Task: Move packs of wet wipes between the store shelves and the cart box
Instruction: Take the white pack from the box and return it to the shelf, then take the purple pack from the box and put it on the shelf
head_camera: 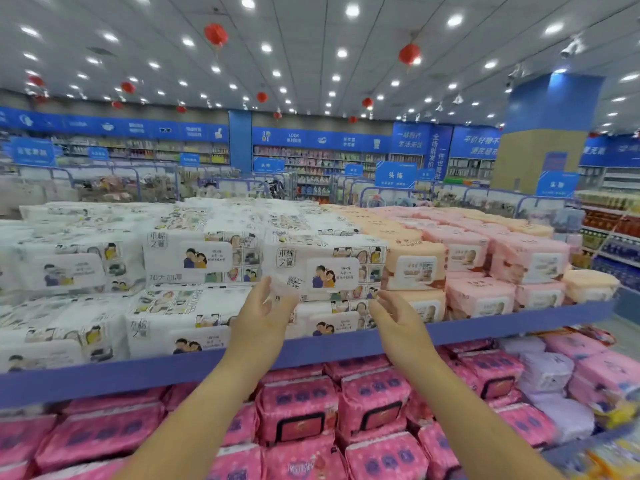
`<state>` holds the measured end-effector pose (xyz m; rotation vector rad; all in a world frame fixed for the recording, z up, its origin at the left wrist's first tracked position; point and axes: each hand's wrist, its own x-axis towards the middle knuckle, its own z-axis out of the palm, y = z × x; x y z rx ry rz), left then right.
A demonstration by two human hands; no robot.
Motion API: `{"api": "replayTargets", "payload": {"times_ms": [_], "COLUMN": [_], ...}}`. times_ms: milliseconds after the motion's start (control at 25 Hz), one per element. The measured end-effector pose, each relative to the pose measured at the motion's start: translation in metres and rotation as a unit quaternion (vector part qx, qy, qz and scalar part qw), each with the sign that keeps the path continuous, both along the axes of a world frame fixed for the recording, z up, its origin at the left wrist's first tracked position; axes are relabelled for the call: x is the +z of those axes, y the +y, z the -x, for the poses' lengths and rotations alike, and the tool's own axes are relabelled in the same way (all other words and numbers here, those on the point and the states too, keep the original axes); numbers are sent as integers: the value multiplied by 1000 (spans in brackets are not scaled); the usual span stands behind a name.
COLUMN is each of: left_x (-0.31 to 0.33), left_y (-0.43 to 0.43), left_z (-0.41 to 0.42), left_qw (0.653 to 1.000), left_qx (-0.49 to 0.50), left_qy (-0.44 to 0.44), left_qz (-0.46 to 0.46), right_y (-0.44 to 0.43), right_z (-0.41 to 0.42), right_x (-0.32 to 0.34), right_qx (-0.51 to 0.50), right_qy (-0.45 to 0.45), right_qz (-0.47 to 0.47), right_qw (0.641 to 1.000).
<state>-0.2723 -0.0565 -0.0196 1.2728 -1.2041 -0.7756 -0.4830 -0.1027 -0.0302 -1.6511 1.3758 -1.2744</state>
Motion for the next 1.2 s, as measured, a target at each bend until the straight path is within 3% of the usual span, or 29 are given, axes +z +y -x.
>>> {"api": "replayTargets", "payload": {"times_ms": [160, 440, 560, 800, 960, 1200], "left_x": [-17, -75, -92, -115, -137, -198], "left_y": [66, 188, 259, 405, 508, 676], "left_z": [19, 8, -16, -85, -133, -204], "left_qw": [1000, 978, 953, 904, 871, 826], "left_qx": [13, 180, 264, 386, 448, 505], "left_qy": [13, 39, 62, 128, 161, 169], "left_qz": [-6, -99, -138, -135, -126, -186], "right_y": [42, 109, 161, 278, 358, 491], "right_z": [-8, -73, -120, -215, -279, -372], "right_x": [-17, -81, -96, -107, -128, -191], "right_qx": [67, 250, 329, 456, 500, 525], "right_qy": [-16, -7, -19, 29, 50, 91], "right_qz": [-14, -83, -138, -158, -139, -173], "right_qw": [998, 965, 934, 876, 853, 828]}}
